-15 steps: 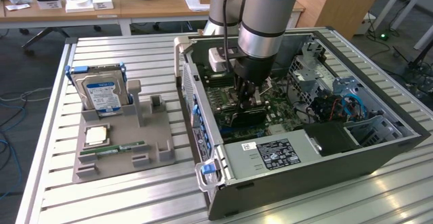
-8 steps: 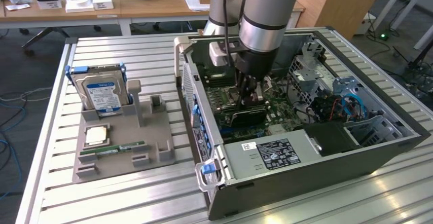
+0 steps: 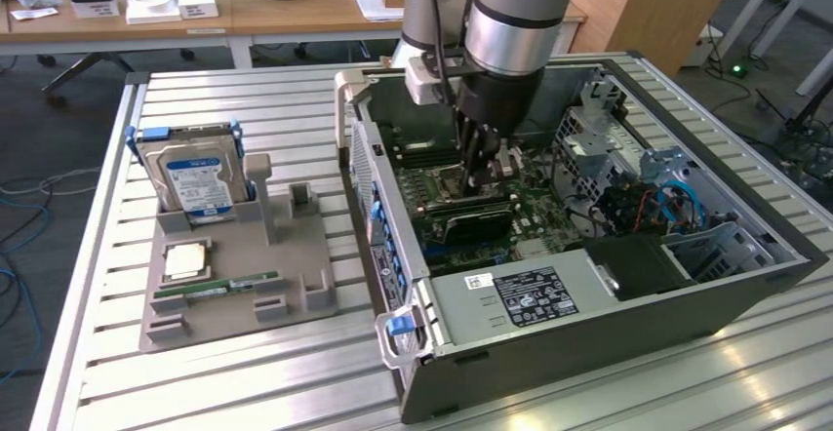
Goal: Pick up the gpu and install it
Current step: 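Press down on the gpu until it lock into place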
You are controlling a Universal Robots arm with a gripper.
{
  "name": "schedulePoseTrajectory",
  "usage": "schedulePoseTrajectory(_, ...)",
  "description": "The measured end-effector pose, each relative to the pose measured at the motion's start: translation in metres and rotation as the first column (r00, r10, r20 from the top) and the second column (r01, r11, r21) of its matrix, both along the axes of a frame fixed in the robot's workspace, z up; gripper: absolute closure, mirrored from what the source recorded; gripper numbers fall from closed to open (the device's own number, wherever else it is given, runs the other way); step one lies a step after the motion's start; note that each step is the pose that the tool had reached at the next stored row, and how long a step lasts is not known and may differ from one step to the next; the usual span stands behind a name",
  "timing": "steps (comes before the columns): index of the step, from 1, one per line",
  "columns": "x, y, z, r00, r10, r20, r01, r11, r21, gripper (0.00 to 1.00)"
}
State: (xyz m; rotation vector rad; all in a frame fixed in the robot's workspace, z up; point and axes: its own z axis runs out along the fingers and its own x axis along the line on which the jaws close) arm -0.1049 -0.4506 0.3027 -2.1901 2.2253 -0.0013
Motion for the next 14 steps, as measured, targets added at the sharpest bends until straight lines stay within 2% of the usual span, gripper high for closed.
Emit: schedulePoseTrajectory(14, 0.0, 0.0007, 0.0392, 1.0, 0.0, 0.0001, 0.0, 1.0, -0.0044, 0.89)
